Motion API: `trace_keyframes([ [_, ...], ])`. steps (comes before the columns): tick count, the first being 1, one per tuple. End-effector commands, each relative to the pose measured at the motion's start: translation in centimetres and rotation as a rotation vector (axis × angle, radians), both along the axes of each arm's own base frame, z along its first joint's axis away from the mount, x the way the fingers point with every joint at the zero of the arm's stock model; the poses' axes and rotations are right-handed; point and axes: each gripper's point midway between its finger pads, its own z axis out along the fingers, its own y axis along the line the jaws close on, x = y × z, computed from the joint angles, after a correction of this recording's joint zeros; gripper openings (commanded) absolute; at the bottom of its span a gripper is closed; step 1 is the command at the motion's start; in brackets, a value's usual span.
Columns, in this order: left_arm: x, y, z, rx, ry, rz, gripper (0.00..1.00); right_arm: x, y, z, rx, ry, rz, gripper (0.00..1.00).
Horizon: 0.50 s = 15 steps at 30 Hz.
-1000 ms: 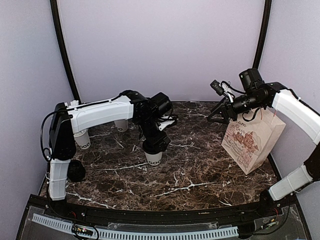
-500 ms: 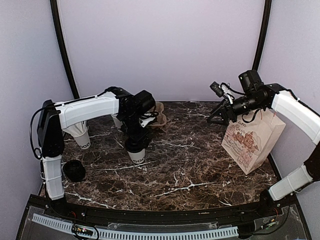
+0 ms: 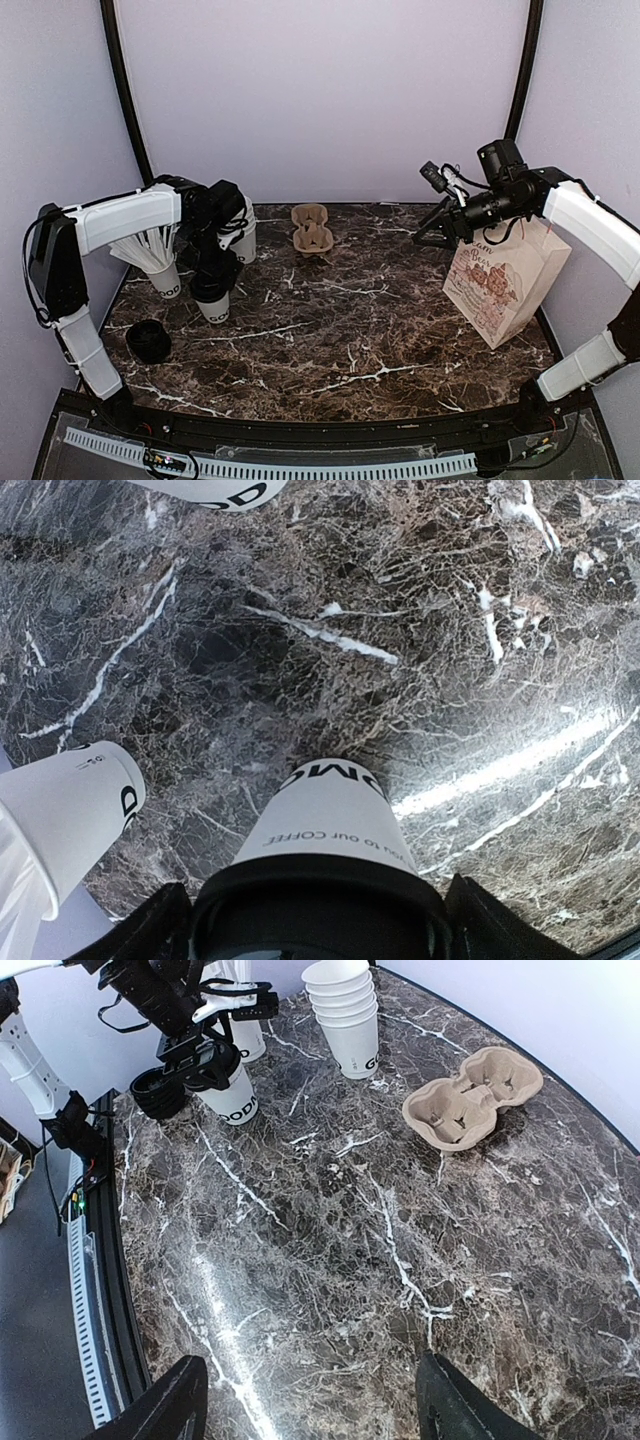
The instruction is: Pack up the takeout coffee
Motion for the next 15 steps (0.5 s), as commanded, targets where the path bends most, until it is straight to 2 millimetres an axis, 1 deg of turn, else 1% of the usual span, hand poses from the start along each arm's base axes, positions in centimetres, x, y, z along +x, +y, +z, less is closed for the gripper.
trace_keyframes([
  [1,-0.2,-0.3,0.8,-0.036,-0.026,0.008,0.90,0.4,0.2,0.5,0.022,-0.015,0.001,0.72],
  [4,0.1,-0.2,1.4,-0.031,-0.040,0.003,0.95,0.7,0.4,0.5,0.023,-0.010,0.004,0.71],
  [6,0.3,-0.2,2.3,-0.032,-0.058,0.002,0.96,0.9,0.6,0.2,0.021,-0.001,0.006,0.71],
  [7,0.4,-0.2,3.1,-0.041,-0.078,0.002,0.97,1.0,0.7,0.1,0.020,0.007,0.007,0.71],
  [9,0.5,-0.4,4.1,-0.059,-0.099,-0.005,0.99,1.2,1.3,-0.2,0.013,0.026,0.021,0.71],
  [13,0.2,-1.0,5.0,-0.104,-0.103,-0.034,0.99,1.4,2.8,-0.4,-0.003,0.036,0.063,0.71],
  [14,0.0,-0.9,5.2,-0.103,-0.098,-0.027,0.99,1.5,3.3,-0.6,-0.008,0.035,0.072,0.71],
  [15,0.2,-1.0,5.9,-0.110,-0.114,-0.023,0.99,1.6,3.7,-0.7,-0.014,0.029,0.079,0.71],
])
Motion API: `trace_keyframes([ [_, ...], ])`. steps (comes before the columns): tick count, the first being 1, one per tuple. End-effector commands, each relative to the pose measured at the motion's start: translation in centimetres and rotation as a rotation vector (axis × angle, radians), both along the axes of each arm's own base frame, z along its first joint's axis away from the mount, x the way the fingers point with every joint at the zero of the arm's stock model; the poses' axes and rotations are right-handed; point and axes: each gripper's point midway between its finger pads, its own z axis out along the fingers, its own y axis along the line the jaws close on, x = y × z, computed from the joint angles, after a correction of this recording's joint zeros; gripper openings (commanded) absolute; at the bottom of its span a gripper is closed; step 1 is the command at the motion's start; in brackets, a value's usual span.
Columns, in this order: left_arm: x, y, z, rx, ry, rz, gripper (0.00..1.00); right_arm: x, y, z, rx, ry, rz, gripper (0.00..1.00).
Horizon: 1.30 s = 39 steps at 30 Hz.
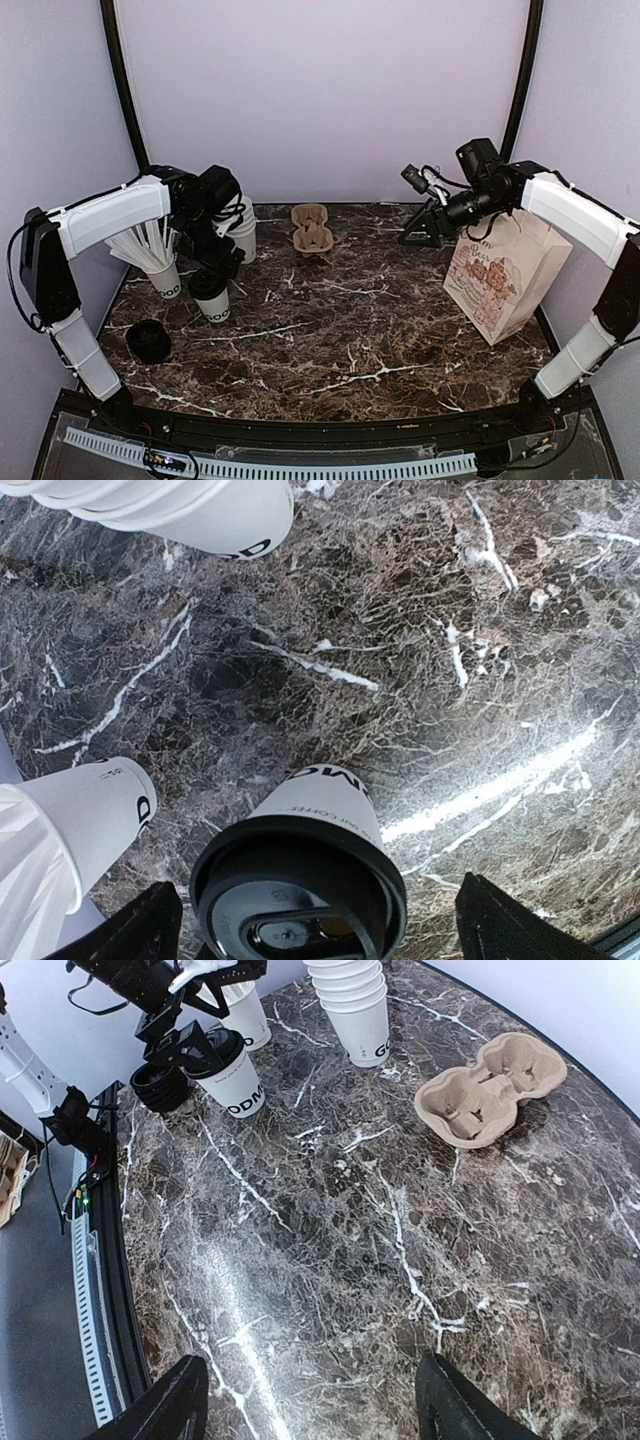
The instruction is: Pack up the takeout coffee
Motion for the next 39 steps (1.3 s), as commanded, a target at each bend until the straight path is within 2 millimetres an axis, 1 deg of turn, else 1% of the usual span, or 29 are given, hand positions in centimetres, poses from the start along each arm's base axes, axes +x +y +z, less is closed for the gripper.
trace_keyframes([
  [1,-0.2,-0.4,4.4,-0.071,-0.080,-0.010,0.99,0.7,2.2,0.4,-0.010,-0.035,0.046,0.71],
  [2,-0.1,-0.5,5.0,-0.084,-0.099,-0.009,0.99,1.3,2.8,0.0,-0.025,-0.044,0.036,0.71],
  [3,0.3,-0.9,6.5,-0.116,-0.151,-0.011,0.99,2.2,3.3,-0.6,-0.046,-0.049,0.022,0.69],
  [4,0.5,-1.1,7.3,-0.136,-0.180,-0.010,0.99,3.3,4.0,-1.0,-0.064,-0.057,0.003,0.64],
  [5,0.9,-1.4,8.9,-0.175,-0.236,-0.008,0.99,4.2,4.5,-2.1,-0.098,-0.045,-0.021,0.59],
  [6,1.0,-1.7,9.7,-0.199,-0.266,-0.003,0.98,5.1,5.3,-2.9,-0.125,-0.033,-0.037,0.56],
  [7,1.3,-2.1,11.2,-0.248,-0.320,-0.006,0.96,5.8,6.5,-3.0,-0.139,-0.035,-0.040,0.54],
  [8,1.4,-2.5,11.8,-0.275,-0.345,-0.010,0.95,6.5,7.3,-3.8,-0.156,-0.023,-0.048,0.52],
  [9,1.4,-3.0,13.0,-0.329,-0.390,-0.023,0.93,7.1,8.2,-5.0,-0.179,-0.004,-0.058,0.51],
  [10,1.3,-3.4,13.5,-0.354,-0.412,-0.032,0.93,7.6,8.8,-5.0,-0.185,-0.011,-0.068,0.51],
  [11,1.3,-3.8,14.4,-0.397,-0.449,-0.047,0.92,8.3,9.5,-6.0,-0.201,0.001,-0.081,0.50],
  [12,1.1,-4.2,14.8,-0.416,-0.463,-0.058,0.91,8.8,10.0,-6.5,-0.214,0.005,-0.093,0.50],
  [15,0.7,-4.9,16.1,-0.471,-0.512,-0.087,0.90,10.2,11.6,-7.2,-0.232,-0.008,-0.123,0.50],
  [17,0.4,-5.4,16.4,-0.488,-0.528,-0.103,0.89,11.4,12.6,-7.7,-0.236,-0.033,-0.157,0.49],
  [19,0.2,-5.7,16.4,-0.498,-0.530,-0.114,0.89,12.8,13.4,-8.4,-0.251,-0.043,-0.197,0.45],
  [21,0.0,-6.0,16.4,-0.503,-0.525,-0.121,0.88,14.1,14.5,-9.4,-0.273,-0.043,-0.225,0.40],
  [22,-0.2,-6.4,16.4,-0.509,-0.524,-0.127,0.88,14.9,14.8,-9.9,-0.284,-0.049,-0.249,0.36],
  [23,-0.3,-6.6,16.5,-0.513,-0.523,-0.131,0.87,15.6,15.1,-10.1,-0.287,-0.062,-0.277,0.35],
  [25,-0.7,-7.4,16.5,-0.525,-0.517,-0.147,0.87,16.9,15.3,-11.0,-0.292,-0.081,-0.320,0.34],
  [27,-1.1,-7.9,16.5,-0.530,-0.512,-0.153,0.87,18.2,15.1,-12.3,-0.317,-0.100,-0.358,0.36],
  [29,-1.4,-8.4,16.4,-0.535,-0.504,-0.157,0.87,19.2,15.0,-12.7,-0.319,-0.110,-0.382,0.36],
  [30,-1.4,-8.5,16.2,-0.534,-0.499,-0.158,0.87,19.6,15.1,-13.4,-0.322,-0.105,-0.387,0.36],
  [32,-1.7,-8.9,15.9,-0.534,-0.487,-0.162,0.87,20.1,15.3,-13.9,-0.314,-0.101,-0.391,0.37],
  [39,-2.1,-9.4,15.1,-0.532,-0.463,-0.160,0.86,20.9,15.6,-16.3,-0.325,-0.075,-0.405,0.39],
])
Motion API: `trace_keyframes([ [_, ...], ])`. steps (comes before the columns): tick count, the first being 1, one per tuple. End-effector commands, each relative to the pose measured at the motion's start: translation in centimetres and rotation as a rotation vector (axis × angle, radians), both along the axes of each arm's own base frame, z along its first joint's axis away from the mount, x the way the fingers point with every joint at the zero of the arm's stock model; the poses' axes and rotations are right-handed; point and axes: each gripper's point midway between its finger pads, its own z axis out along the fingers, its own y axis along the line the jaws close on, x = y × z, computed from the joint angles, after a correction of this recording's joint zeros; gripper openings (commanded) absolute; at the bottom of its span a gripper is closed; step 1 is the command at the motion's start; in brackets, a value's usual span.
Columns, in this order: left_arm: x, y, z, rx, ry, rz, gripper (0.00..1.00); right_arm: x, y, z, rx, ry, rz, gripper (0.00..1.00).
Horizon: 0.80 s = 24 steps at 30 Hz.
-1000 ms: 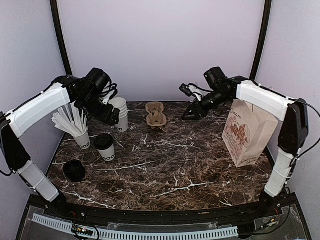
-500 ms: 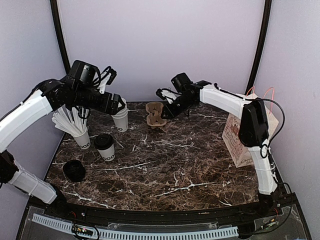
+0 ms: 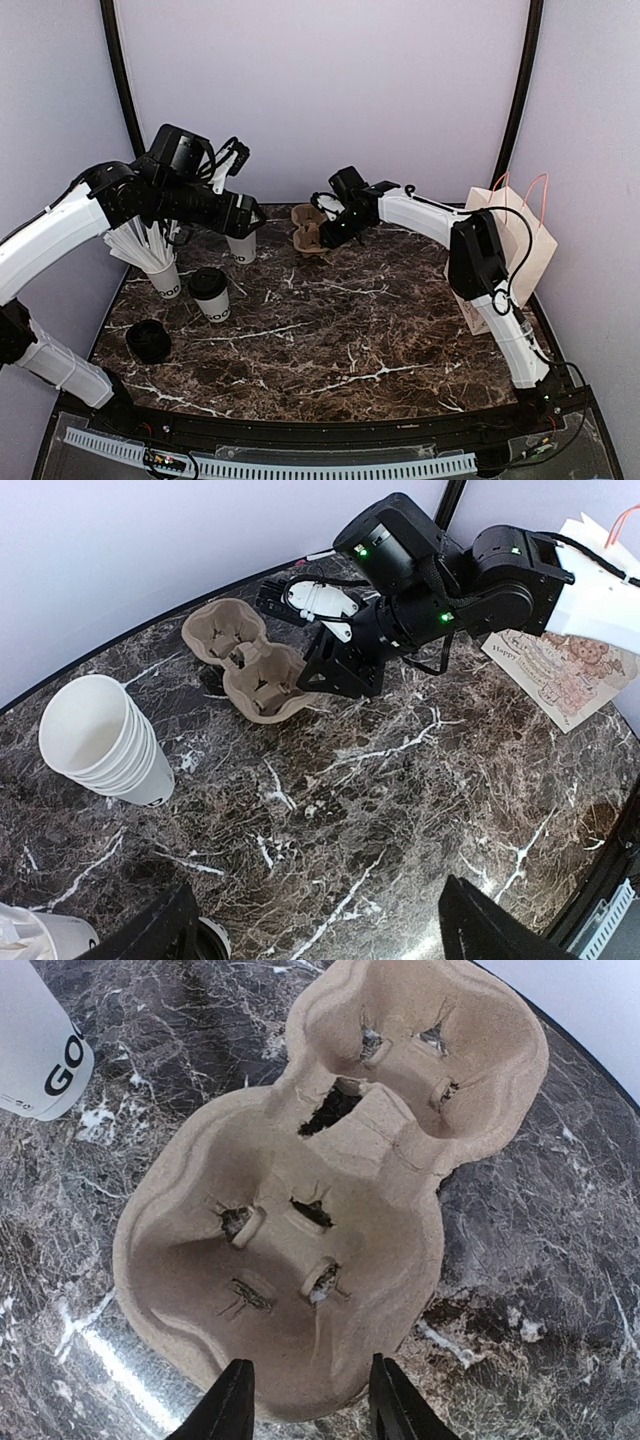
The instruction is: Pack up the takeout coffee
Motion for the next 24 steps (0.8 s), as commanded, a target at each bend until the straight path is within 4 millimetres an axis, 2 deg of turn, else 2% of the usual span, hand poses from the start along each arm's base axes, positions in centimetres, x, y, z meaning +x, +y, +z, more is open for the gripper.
trace_keyframes([
  [1,-0.2,-0.4,-0.6,-0.012,0.022,0.002,0.86,1.6,0.2,0.7,0.024,-0.039,-0.043,0.39],
  [7,-0.4,-0.9,-0.9,-0.022,0.039,-0.003,0.86,1.9,-0.1,-0.3,0.014,-0.025,-0.052,0.42],
  [13,-0.5,-1.1,-1.0,-0.025,0.044,-0.008,0.86,1.6,-0.1,0.0,0.018,-0.014,-0.039,0.46],
  [16,-0.5,-1.2,-1.2,-0.023,0.049,-0.011,0.86,1.3,-0.2,0.3,0.019,-0.010,-0.037,0.51],
  [19,-0.6,-1.3,-1.4,-0.022,0.050,-0.015,0.85,0.8,-0.2,0.7,0.026,-0.001,-0.024,0.62],
  [24,-0.4,-1.3,-1.6,-0.016,0.052,-0.017,0.86,-0.3,0.2,0.2,0.041,0.045,-0.001,0.63],
])
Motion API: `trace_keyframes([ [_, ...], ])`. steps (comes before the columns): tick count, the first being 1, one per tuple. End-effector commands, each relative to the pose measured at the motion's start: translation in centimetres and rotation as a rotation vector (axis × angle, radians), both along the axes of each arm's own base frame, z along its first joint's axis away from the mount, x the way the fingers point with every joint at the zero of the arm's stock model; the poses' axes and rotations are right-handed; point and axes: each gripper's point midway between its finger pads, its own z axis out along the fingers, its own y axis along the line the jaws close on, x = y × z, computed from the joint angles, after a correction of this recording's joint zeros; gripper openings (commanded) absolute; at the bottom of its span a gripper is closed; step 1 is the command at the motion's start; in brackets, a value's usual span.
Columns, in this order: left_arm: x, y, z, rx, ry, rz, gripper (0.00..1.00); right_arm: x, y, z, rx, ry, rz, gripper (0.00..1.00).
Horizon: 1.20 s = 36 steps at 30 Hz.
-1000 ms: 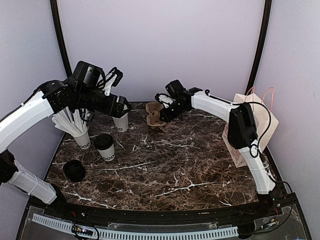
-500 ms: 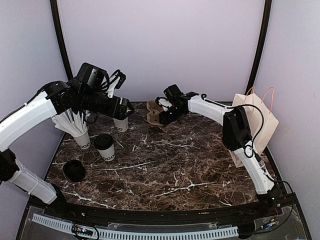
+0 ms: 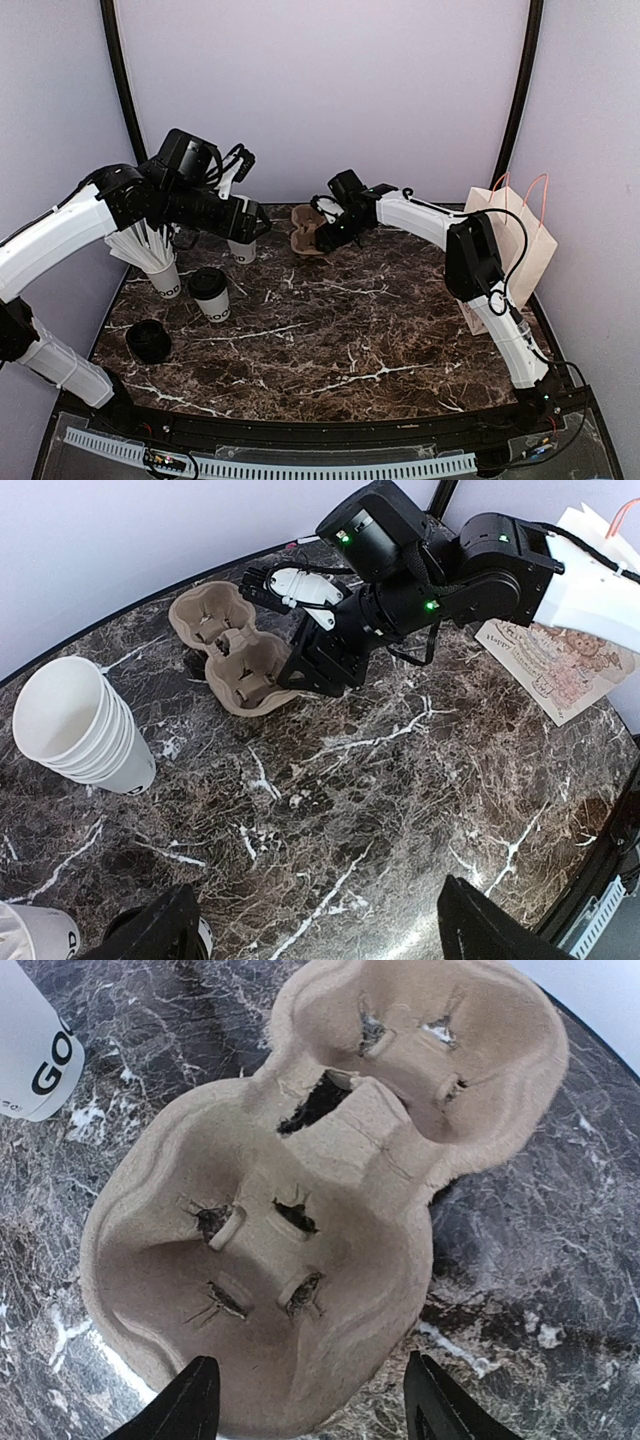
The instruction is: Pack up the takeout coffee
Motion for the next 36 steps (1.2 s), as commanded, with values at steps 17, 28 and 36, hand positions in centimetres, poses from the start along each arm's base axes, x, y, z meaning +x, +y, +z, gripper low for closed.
trace_keyframes([
  [17,0.3,0.2,-1.3,0.053,-0.008,-0.003,0.85,-13.4,1.4,1.8,0.137,0.326,0.193,0.64],
  [28,0.3,0.3,-2.3,0.056,0.005,0.010,0.85,-21.1,2.8,4.8,0.229,0.374,0.365,0.64],
  [36,1.4,-0.7,-3.1,0.045,0.051,0.044,0.78,-13.3,-1.0,9.3,0.157,0.086,0.224,0.60],
])
